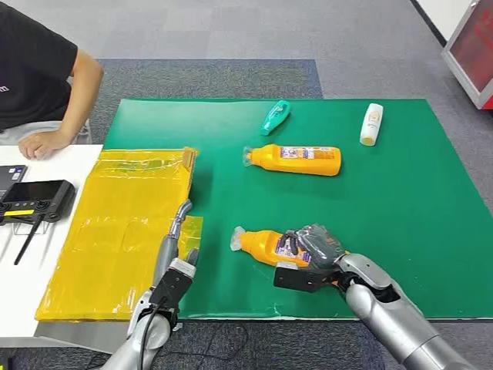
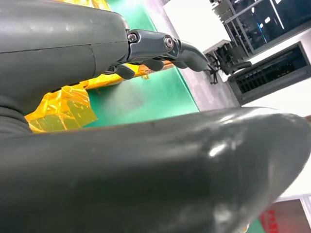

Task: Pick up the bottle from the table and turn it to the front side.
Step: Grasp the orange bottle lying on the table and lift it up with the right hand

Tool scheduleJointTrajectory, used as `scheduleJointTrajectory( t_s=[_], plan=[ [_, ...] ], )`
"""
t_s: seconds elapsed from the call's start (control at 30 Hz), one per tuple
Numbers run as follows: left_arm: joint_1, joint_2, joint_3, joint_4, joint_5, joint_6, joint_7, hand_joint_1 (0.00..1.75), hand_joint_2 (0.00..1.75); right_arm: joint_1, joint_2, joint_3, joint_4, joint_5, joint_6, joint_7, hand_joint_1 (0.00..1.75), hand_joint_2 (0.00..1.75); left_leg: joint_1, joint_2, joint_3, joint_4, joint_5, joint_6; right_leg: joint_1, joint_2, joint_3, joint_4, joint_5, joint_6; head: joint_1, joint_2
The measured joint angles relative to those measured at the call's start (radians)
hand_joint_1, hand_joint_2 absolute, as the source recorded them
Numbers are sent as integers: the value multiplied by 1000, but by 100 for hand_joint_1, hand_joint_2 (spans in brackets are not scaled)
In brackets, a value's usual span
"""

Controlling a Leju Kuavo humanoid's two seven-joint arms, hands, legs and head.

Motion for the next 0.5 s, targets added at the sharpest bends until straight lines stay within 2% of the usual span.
scheduleJointTrajectory(
  t_s=[0.23, 0.5],
  plan=[
    [9, 0, 17, -21, -18, 34, -1, 0, 0, 7, 0, -16, -17, 25, -12, 16, 0, 175, 0, 0, 0, 0, 1, 0, 0, 0, 0, 0, 0, 0, 0, 0],
    [25, 0, 33, -54, -33, 46, 1, 0, 0, 65, 0, -58, -89, 81, -74, 36, 0, 175, 0, 0, -1, 0, 0, 0, 0, 0, -1, 0, -1, 0, 0, 0]
  ],
)
